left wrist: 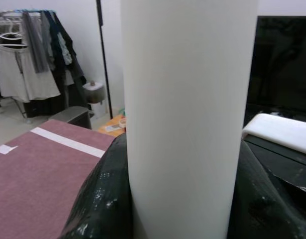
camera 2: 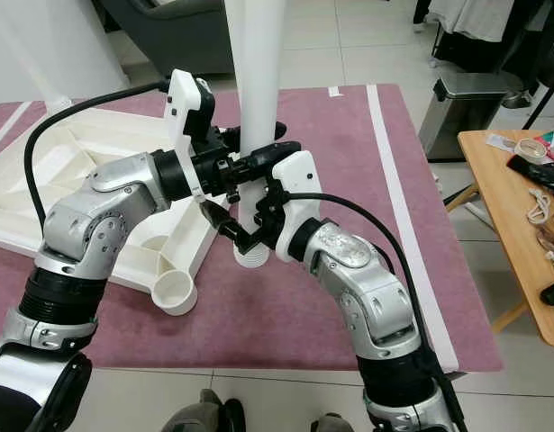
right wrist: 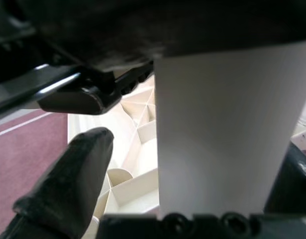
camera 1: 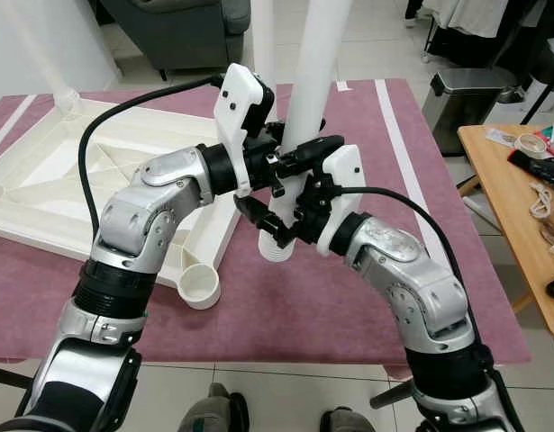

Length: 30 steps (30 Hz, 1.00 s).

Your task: Building children table

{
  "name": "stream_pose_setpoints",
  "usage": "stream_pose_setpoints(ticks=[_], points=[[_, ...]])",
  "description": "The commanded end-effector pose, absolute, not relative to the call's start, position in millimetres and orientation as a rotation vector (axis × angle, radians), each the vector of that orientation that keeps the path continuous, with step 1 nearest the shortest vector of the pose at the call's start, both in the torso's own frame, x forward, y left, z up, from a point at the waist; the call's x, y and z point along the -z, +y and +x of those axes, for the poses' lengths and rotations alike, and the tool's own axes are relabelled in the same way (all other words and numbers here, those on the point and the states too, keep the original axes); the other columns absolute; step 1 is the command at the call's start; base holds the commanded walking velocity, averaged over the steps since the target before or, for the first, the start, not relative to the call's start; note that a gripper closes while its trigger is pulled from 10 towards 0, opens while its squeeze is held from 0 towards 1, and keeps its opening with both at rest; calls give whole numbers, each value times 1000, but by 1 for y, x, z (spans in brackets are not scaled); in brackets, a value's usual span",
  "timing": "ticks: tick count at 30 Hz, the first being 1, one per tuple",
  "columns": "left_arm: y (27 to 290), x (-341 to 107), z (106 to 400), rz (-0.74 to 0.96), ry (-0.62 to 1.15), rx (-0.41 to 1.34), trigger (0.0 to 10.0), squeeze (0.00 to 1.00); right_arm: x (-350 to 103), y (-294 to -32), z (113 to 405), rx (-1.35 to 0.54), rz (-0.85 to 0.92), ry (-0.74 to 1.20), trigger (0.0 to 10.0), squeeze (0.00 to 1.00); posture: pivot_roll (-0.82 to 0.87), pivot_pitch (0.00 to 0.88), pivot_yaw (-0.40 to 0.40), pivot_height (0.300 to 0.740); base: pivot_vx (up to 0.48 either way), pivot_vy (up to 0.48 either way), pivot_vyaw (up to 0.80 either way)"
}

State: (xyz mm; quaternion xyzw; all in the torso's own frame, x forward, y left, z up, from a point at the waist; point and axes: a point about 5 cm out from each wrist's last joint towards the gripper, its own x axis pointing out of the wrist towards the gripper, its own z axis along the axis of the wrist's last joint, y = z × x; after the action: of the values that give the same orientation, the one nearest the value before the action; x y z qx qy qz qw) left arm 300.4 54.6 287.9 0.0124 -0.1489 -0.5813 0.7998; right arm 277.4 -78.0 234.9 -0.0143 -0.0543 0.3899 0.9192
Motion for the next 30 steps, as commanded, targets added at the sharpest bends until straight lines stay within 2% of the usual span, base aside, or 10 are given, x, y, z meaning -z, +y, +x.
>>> stream_pose_setpoints(ticks=[1, 2, 3, 20, 21, 28, 29, 30], points=[[49, -289, 292, 43, -348, 1318, 10000, 0, -236, -85, 283, -754, -15, -86, 6078, 0, -83, 80, 124, 740, 0, 0, 0], [49, -289, 292, 43, -348, 1318, 10000, 0, -236, -85, 283, -754, -15, -86, 6078, 0, -83, 80, 124, 740, 0, 0, 0], [50, -290, 293, 44, -354, 1307, 10000, 0, -236, -86, 283, -757, -9, -77, 196, 0, -83, 80, 125, 740, 0, 0, 0], [53, -289, 294, 81, -394, 1296, 10000, 0, -226, -92, 278, -781, 12, 4, 0, 0, -79, 82, 128, 740, 0, 0, 0], [52, -288, 293, 75, -394, 1305, 10000, 1000, -226, -92, 278, -785, 19, 1, 0, 0, -77, 81, 128, 740, 0, 0, 0], [50, -289, 290, 16, -404, 1321, 10000, 1000, -228, -91, 279, -779, 33, -9, 0, 0, -77, 81, 129, 740, 0, 0, 0], [53, -296, 290, -97, -420, 1315, 10000, 898, -229, -92, 280, -746, 43, -20, 0, 0, -79, 81, 127, 740, 0, 0, 0], [53, -296, 290, -97, -420, 1315, 10000, 898, -229, -92, 280, -746, 43, -20, 0, 0, -79, 81, 127, 740, 0, 0, 0]])
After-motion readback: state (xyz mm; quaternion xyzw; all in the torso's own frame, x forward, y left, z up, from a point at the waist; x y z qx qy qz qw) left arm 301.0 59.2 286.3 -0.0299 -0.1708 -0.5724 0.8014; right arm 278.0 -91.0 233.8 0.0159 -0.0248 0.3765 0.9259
